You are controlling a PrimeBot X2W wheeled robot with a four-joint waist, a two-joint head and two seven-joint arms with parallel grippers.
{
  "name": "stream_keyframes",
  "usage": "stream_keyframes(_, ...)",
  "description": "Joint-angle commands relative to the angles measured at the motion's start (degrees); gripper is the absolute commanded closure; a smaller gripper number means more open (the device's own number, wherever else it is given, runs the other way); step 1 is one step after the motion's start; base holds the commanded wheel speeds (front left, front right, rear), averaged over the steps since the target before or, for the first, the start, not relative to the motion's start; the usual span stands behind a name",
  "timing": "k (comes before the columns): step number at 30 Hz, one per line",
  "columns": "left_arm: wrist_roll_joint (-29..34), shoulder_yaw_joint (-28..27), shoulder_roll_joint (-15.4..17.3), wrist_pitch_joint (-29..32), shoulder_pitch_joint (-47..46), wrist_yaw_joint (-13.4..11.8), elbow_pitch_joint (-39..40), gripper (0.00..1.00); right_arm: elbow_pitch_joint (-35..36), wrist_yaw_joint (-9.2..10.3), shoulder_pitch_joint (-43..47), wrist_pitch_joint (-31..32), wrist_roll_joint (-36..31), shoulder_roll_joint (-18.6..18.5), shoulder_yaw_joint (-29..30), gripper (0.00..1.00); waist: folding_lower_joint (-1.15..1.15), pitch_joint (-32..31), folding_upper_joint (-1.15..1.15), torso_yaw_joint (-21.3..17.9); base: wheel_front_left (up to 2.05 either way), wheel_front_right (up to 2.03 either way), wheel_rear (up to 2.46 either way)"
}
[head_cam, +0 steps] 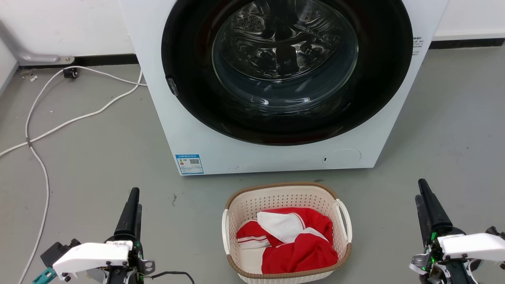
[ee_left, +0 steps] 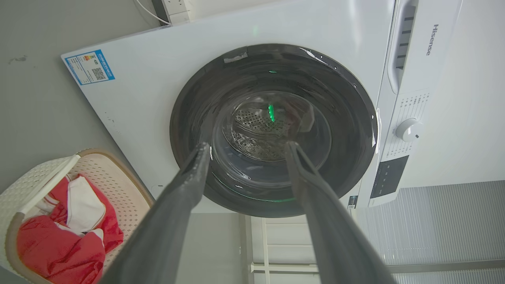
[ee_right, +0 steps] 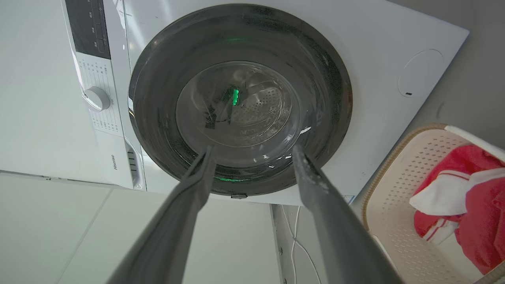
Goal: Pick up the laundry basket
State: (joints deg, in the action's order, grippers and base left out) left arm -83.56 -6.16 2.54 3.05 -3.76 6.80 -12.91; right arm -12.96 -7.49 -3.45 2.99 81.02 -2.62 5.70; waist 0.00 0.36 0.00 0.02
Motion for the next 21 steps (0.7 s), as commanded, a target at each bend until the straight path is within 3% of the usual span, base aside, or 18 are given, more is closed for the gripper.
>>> stream_keyframes(1, 2.2, 0.0, 0.2, -0.6, -0.8, -0.2, 1.8, 0.00, 1.8, -0.01, -0.4, -0.6, -2.6, -0.1, -0.3, 0.00, 0.00, 0.0, 0.00, 0.0, 0.00, 0.00, 0.00)
stream_keyframes(21, 24.5, 3.9, 0.3, -5.4, 0.5, -5.0, 6.6, 0.00, 7.7, -0.01, 1.5, -5.3, -28.2, -0.2, -2.7, 0.00, 0.00, 0.3, 0.00, 0.1, 0.00, 0.00, 0.00)
